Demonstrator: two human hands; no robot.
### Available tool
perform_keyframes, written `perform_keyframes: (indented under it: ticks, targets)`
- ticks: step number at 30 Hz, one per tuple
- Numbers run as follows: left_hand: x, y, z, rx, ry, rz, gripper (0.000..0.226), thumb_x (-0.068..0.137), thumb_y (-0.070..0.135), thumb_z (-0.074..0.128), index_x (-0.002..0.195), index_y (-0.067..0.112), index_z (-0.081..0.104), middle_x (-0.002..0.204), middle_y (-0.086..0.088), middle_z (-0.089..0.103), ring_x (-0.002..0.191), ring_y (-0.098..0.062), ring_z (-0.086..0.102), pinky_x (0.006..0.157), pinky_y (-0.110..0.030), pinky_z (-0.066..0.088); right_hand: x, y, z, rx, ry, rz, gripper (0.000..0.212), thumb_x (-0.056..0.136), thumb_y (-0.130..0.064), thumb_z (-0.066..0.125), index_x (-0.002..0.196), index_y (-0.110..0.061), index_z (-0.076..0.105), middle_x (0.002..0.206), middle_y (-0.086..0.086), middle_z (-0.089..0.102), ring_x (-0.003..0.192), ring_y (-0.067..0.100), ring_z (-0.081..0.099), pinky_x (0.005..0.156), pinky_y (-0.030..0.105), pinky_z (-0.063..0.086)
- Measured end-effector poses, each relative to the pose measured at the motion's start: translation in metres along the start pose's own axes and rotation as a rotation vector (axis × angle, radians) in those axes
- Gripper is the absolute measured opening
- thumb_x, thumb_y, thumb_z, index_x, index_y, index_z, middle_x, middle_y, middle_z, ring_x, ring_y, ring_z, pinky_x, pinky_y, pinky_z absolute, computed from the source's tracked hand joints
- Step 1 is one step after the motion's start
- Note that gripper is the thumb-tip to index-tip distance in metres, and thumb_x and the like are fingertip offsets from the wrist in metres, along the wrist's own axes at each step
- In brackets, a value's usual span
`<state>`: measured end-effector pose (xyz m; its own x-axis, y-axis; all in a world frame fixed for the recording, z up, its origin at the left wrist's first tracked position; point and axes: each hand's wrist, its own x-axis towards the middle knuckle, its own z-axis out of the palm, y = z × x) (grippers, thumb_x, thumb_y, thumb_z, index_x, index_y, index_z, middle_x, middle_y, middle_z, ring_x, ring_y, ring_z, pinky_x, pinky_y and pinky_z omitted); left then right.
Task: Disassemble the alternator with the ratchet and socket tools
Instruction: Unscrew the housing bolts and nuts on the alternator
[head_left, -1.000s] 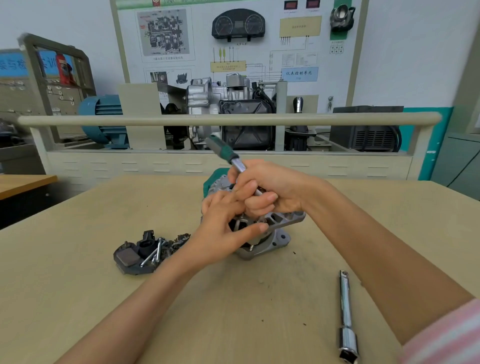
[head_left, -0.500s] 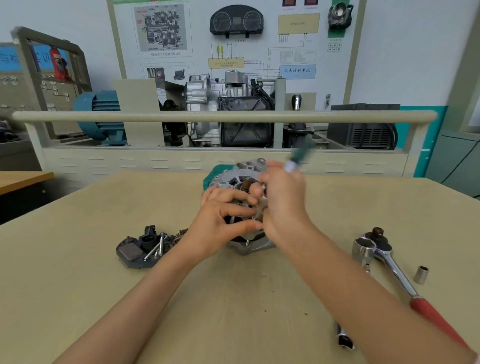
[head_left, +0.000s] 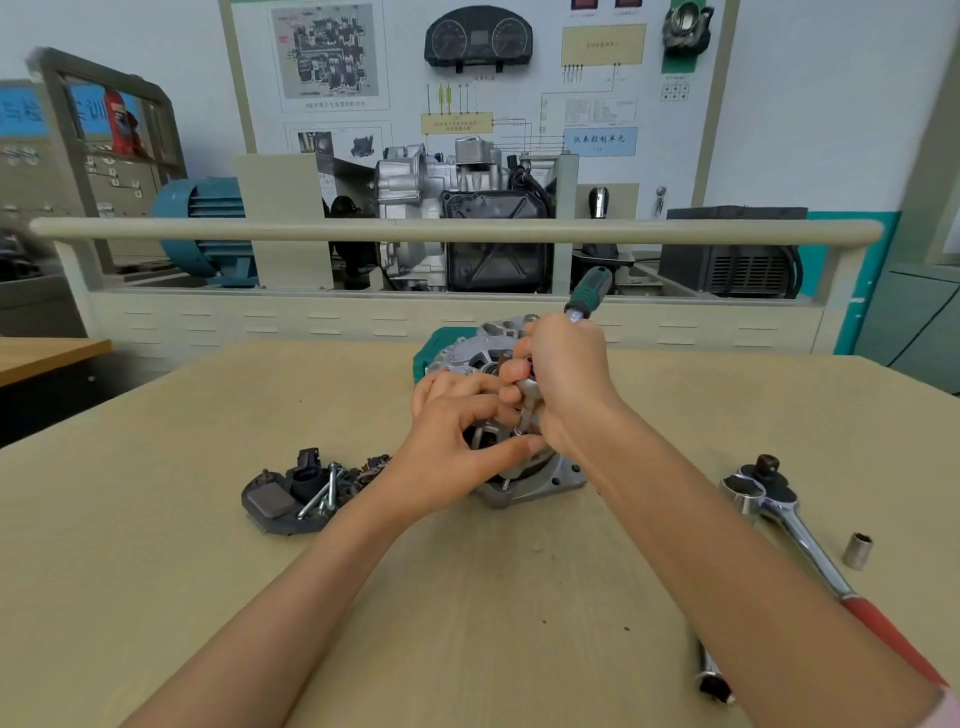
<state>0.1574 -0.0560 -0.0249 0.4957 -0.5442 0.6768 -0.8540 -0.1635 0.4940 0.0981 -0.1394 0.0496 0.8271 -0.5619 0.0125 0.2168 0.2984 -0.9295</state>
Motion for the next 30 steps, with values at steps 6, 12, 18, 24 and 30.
perform_keyframes:
  ticks: [6, 12, 18, 24, 30]
  targets:
    - [-0.001, -0.002, 0.003, -0.004, 0.029, 0.017, 0.054, 0.06, 0.06, 0.055, 0.082, 0.012, 0.07, 0.102, 0.03, 0.052, 0.109, 0.01, 0.033, 0.105, -0.021, 0.009, 0.004, -0.006, -0.007, -0.143, -0.17, 0.055, 0.017, 0.089, -0.001, 0.029, 0.088, -0.013, 0.042, 0.048, -0.002, 0.035, 0.027, 0.008, 0.031, 0.035, 0.015, 0.029]
    - [-0.004, 0.003, 0.006, 0.04, 0.043, 0.033, 0.017, 0.066, 0.052, 0.065, 0.07, 0.041, 0.052, 0.098, 0.016, 0.055, 0.098, 0.017, 0.029, 0.091, -0.006, 0.006, 0.007, -0.013, -0.013, -0.212, -0.352, 0.08, 0.018, 0.092, 0.0, 0.031, 0.082, -0.013, 0.039, 0.036, -0.007, 0.034, 0.026, 0.006, 0.028, 0.033, 0.013, 0.026]
    - [0.004, 0.009, 0.009, 0.085, 0.016, 0.017, 0.02, 0.069, 0.048, 0.063, 0.072, 0.028, 0.058, 0.081, 0.019, 0.05, 0.091, 0.01, 0.032, 0.093, -0.019, 0.014, 0.017, -0.021, -0.024, -0.188, -0.43, 0.126, 0.025, 0.091, 0.002, 0.028, 0.074, -0.015, 0.036, 0.038, -0.008, 0.032, 0.026, 0.005, 0.027, 0.031, 0.013, 0.024]
    - [0.017, 0.009, 0.004, 0.097, -0.052, -0.025, 0.03, 0.079, 0.032, 0.072, 0.067, 0.04, 0.046, 0.074, 0.02, 0.042, 0.087, 0.007, 0.033, 0.097, -0.03, 0.018, 0.034, -0.031, -0.024, -0.186, -0.502, 0.211, 0.032, 0.093, -0.002, 0.026, 0.066, -0.017, 0.033, 0.038, -0.008, 0.029, 0.026, 0.004, 0.025, 0.028, 0.014, 0.022]
    - [0.022, 0.006, 0.002, 0.063, -0.066, -0.023, 0.031, 0.076, 0.03, 0.075, 0.063, 0.039, 0.048, 0.076, 0.015, 0.046, 0.088, 0.0, 0.039, 0.096, -0.03, 0.022, 0.044, -0.033, -0.02, -0.278, -0.642, 0.272, 0.026, 0.091, 0.0, 0.025, 0.074, -0.016, 0.036, 0.039, -0.01, 0.029, 0.025, 0.002, 0.024, 0.027, 0.013, 0.021]
